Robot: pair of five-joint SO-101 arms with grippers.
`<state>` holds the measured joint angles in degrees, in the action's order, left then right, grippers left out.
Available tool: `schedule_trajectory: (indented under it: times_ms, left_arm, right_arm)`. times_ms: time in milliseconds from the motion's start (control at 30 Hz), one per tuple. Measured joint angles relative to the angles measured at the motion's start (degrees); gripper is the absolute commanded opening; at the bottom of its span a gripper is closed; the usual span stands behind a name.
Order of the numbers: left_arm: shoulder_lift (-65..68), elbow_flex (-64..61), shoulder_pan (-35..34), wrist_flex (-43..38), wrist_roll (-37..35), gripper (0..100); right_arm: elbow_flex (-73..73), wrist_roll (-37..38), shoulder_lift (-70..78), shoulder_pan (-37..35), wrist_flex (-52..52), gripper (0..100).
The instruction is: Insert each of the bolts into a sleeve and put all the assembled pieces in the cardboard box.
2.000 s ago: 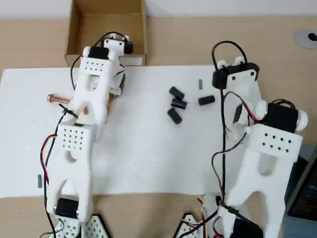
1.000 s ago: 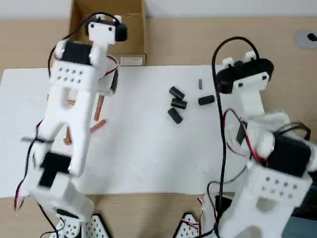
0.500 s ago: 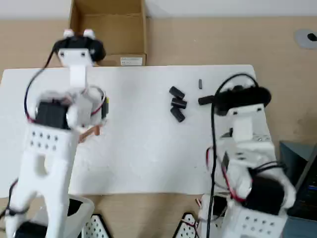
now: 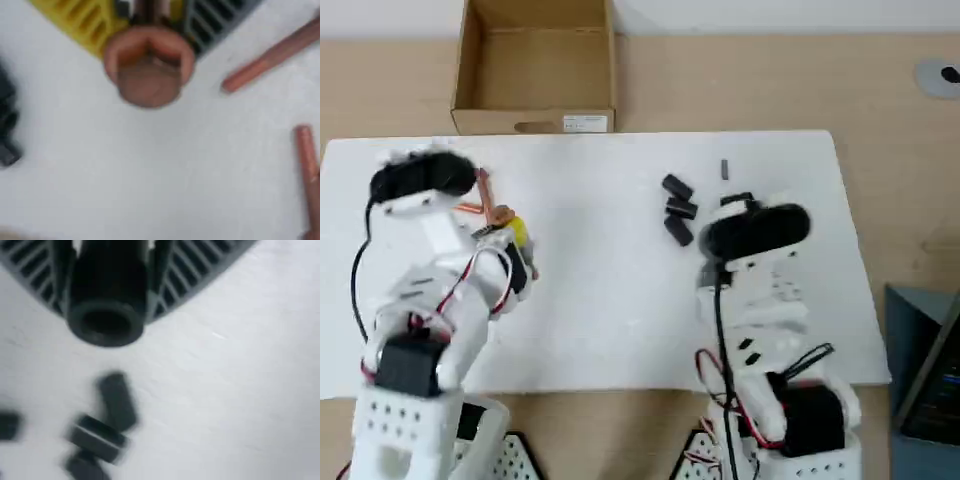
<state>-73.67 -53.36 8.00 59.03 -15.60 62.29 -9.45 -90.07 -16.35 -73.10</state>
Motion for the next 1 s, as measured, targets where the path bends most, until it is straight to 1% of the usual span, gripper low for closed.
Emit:
schedule_trajectory:
  times_ms: [100,267,400,567,700,800,900,1000]
  left_arm:
    - [-6.07,-2.81,1.85,-1.85,-2.02,0]
    - [-15.82,-6.95,5.45,-6.24,-4.48,0]
    - [-23.21,-11.08,8.18,-10.64,-5.63,0]
    - [-29.71,-15.3,11.52,-11.34,-7.47,0]
    - [-30.42,-15.3,15.03,-11.52,-10.73,0]
    - [-30.42,-15.3,17.85,-11.6,-11.52,0]
    - [-30.42,-15.3,19.52,-11.6,-11.52,0]
    - [-30.42,-15.21,19.78,-11.6,-11.52,0]
  right_arm:
    - [2.64,-1.41,-2.37,-6.59,1.85,0.9]
    - [5.01,-1.41,-5.89,-16.88,2.81,0.9]
    - [5.36,-1.41,-7.38,-22.51,2.81,0.9]
    - [5.36,-1.41,-7.65,-27.25,3.25,0.9]
    - [7.12,-1.41,-7.65,-30.07,6.42,0.9]
    - [8.53,-1.41,-7.65,-32.26,8.79,0.9]
    - [8.7,-1.41,-7.65,-33.14,9.76,0.9]
    - [8.7,-1.41,-7.65,-33.14,9.76,0.9]
